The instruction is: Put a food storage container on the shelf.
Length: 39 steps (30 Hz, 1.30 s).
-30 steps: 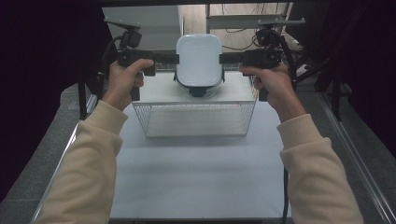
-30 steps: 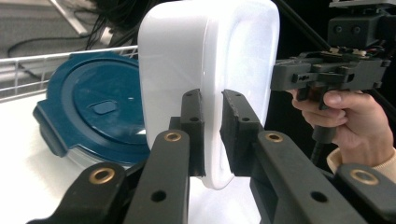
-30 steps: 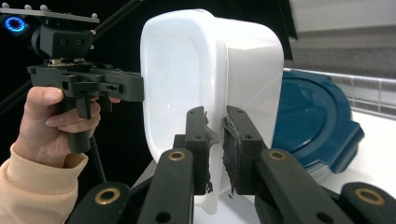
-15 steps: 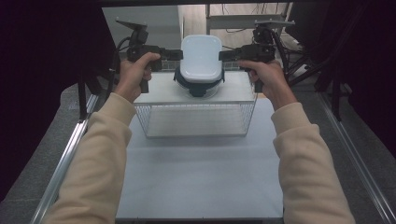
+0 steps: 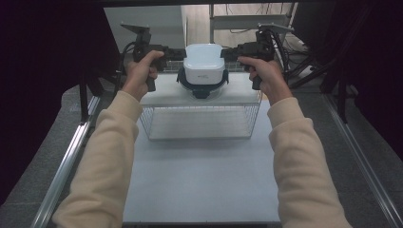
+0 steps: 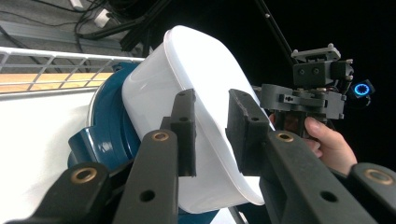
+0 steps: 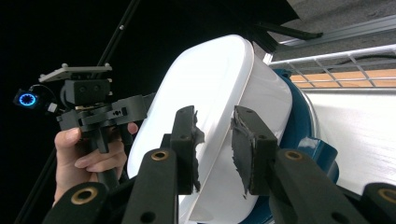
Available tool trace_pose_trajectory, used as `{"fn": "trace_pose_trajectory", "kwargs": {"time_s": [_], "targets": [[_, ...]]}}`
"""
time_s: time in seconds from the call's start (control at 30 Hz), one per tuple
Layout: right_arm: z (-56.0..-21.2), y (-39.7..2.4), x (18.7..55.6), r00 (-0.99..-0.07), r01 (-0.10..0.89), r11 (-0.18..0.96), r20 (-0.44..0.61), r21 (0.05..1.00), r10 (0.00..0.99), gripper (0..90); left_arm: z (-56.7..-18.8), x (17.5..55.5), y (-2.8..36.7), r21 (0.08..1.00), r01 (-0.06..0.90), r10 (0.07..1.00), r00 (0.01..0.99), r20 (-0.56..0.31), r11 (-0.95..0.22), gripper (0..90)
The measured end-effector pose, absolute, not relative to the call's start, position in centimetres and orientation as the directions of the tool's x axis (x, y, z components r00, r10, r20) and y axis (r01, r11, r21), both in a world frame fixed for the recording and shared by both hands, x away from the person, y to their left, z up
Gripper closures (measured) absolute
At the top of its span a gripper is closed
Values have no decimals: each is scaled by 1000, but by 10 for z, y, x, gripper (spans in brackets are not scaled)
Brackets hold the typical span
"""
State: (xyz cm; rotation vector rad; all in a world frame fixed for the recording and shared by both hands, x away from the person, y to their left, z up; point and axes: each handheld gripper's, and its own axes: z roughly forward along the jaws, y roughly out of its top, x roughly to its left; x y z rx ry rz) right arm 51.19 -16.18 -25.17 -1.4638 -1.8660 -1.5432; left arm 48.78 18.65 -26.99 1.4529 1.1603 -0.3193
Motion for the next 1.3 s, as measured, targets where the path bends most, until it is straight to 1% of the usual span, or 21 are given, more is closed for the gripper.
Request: {"fn": "trace_pose_trajectory", "kwargs": {"time_s": [0.03, 0.1, 0.17, 0.2, 0.23, 0.33, 0.43, 0.5, 0.57, 0.67, 0.73, 0.93, 1.07, 1.13, 1.27, 1.3], "targets": [[-252, -162, 511, -435, 830, -101, 749, 549, 501, 653, -269, 486, 186, 608, 773, 479, 470, -741, 182, 710], [-250, -162, 508, -453, 811, -109, 735, 574, 504, 500, -265, 479, 186, 658, 729, 539, 483, -690, 188, 596], [-244, -166, 499, -489, 774, -121, 708, 621, 509, 452, -259, 469, 186, 706, 686, 596, 497, -630, 174, 481], [-241, -169, 493, -513, 748, -119, 683, 653, 520, 420, -256, 459, 186, 739, 654, 622, 514, -590, 162, 431], [-239, -174, 485, -545, 714, -109, 646, 692, 535, 404, -256, 453, 187, 755, 637, 631, 524, -572, 155, 398], [-240, -189, 463, -604, 650, -69, 569, 757, 558, 373, -257, 428, 193, 800, 588, 648, 565, -511, 118, 330], [-248, -205, 439, -653, 584, -27, 489, 812, 578, 337, -265, 401, 201, 835, 546, 700, 571, -428, 65, 284], [-256, -214, 424, -678, 552, 3, 447, 834, 584, 317, -271, 386, 203, 851, 524, 725, 572, -384, 37, 269], [-266, -221, 409, -693, 528, 36, 406, 848, 596, 302, -280, 372, 207, 855, 517, 719, 583, -377, 30, 258], [-282, -227, 389, -716, 495, 87, 349, 864, 604, 286, -296, 351, 209, 862, 507, 724, 597, -345, -7, 250], [-292, -228, 377, -728, 482, 118, 321, 868, 606, 278, -307, 339, 210, 864, 502, 725, 605, -330, -26, 248], [-325, -231, 349, -747, 450, 161, 271, 878, 607, 275, -345, 303, 208, 865, 496, 724, 623, -295, -74, 243], [-351, -234, 330, -750, 446, 198, 244, 873, 615, 274, -376, 287, 207, 840, 536, 709, 624, -327, -85, 240], [-367, -236, 322, -744, 463, 209, 250, 861, 619, 274, -392, 280, 206, 822, 562, 707, 619, -342, -94, 240], [-395, -237, 308, -728, 496, 234, 254, 836, 637, 275, -418, 268, 205, 799, 588, 718, 611, -333, -130, 237], [-401, -236, 307, -723, 503, 240, 252, 830, 643, 275, -423, 266, 206, 796, 595, 724, 599, -342, -116, 237]]}}
